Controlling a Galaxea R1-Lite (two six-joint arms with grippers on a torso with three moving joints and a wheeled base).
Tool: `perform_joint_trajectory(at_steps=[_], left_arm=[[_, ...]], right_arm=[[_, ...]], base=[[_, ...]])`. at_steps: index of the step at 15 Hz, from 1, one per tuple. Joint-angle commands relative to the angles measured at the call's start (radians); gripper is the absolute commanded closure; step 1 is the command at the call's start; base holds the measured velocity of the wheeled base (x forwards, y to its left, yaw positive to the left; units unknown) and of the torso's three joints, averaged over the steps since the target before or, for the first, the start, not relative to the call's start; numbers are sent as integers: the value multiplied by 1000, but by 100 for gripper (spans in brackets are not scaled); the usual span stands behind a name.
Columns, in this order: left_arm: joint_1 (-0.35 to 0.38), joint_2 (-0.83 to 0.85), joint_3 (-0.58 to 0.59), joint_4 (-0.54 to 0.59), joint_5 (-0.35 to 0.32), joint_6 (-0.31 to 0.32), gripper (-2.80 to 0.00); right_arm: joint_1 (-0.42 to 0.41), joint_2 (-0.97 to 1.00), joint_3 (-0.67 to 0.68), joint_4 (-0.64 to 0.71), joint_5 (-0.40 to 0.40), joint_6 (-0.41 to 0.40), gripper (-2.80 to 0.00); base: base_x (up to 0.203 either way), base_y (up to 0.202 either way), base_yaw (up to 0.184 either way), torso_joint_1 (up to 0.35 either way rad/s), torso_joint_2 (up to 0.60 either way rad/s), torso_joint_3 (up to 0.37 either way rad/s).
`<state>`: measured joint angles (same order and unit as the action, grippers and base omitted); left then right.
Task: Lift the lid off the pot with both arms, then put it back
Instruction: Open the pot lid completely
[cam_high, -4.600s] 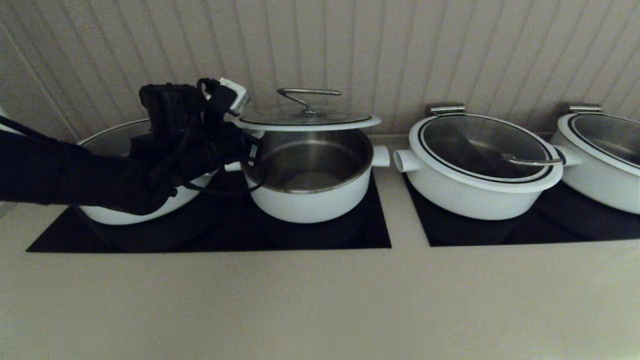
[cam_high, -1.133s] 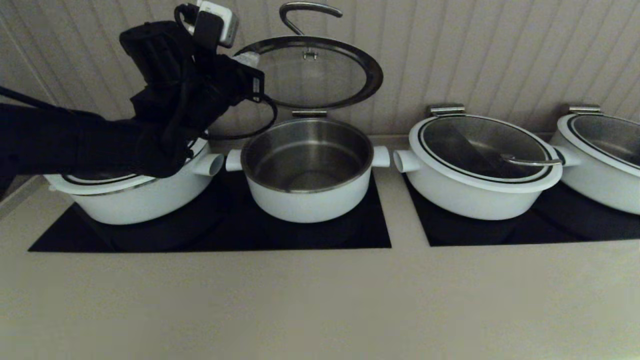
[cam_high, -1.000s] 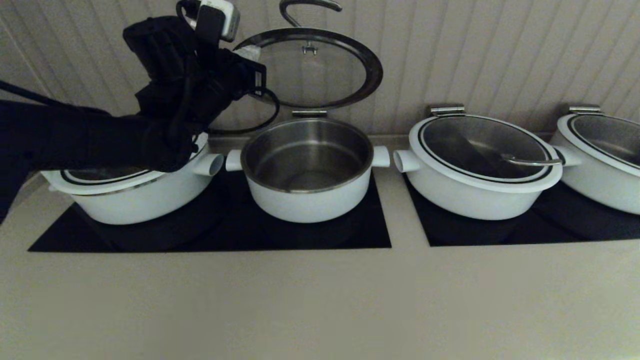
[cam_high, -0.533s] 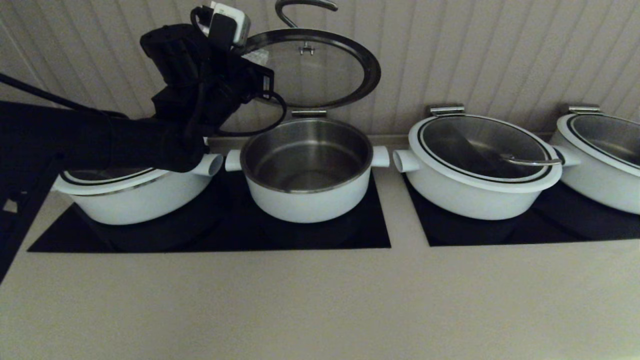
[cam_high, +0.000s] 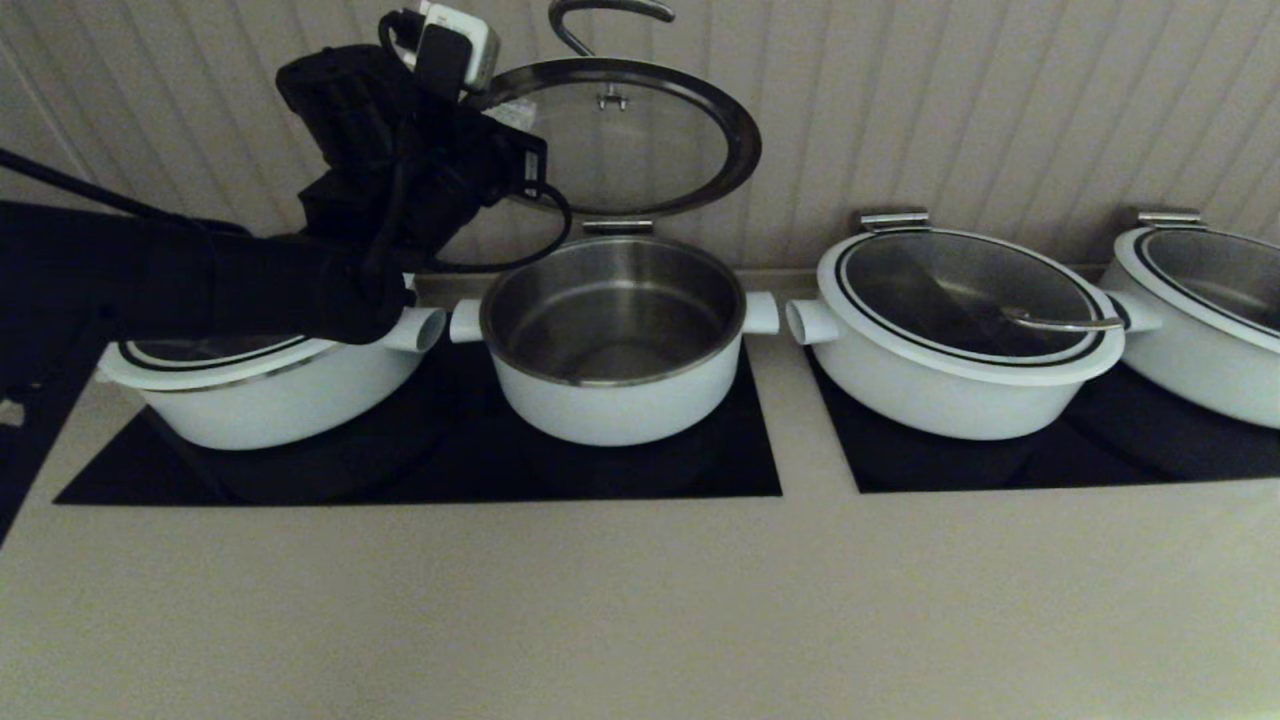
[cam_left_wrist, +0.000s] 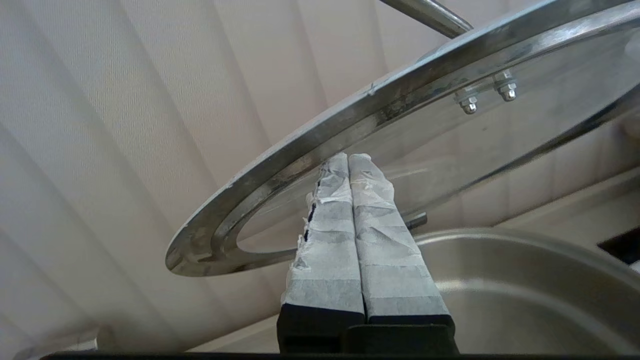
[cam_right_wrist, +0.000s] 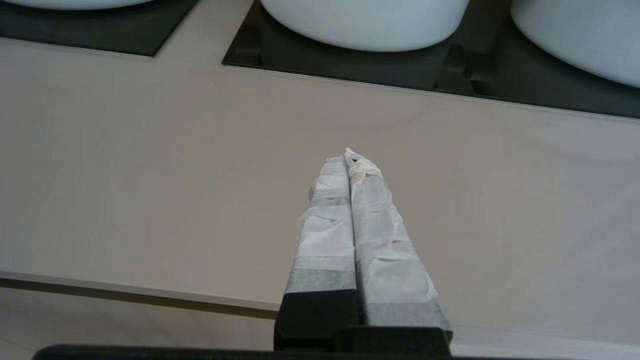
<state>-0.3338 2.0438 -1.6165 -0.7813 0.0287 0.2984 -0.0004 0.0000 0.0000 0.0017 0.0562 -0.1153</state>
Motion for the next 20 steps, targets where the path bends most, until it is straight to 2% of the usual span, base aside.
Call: perform_joint_trajectory(at_steps=[1,11,13,15,17,20], left_arm=[[1,-32,35,-2,0,4,0],[-1,-150,233,64,-4,8,0],[-1,-205,282,119,-4,14,0],[0,-268,303,229,-6,15,0],[5,-304,265,320,-7,17,0],[17,-306,113,426,-8,38,0]], right_arm=[[0,2,0,0,1,-1,0],[0,2,0,0,1,-1,0],[0,2,0,0,1,-1,0],[0,2,0,0,1,-1,0],[0,2,0,0,1,-1,0],[-1,2,0,0,1,-1,0]], base=[[0,0,0,0,0,0],[0,0,0,0,0,0],[0,0,0,0,0,0],[0,0,0,0,0,0],[0,0,0,0,0,0],[0,0,0,0,0,0]])
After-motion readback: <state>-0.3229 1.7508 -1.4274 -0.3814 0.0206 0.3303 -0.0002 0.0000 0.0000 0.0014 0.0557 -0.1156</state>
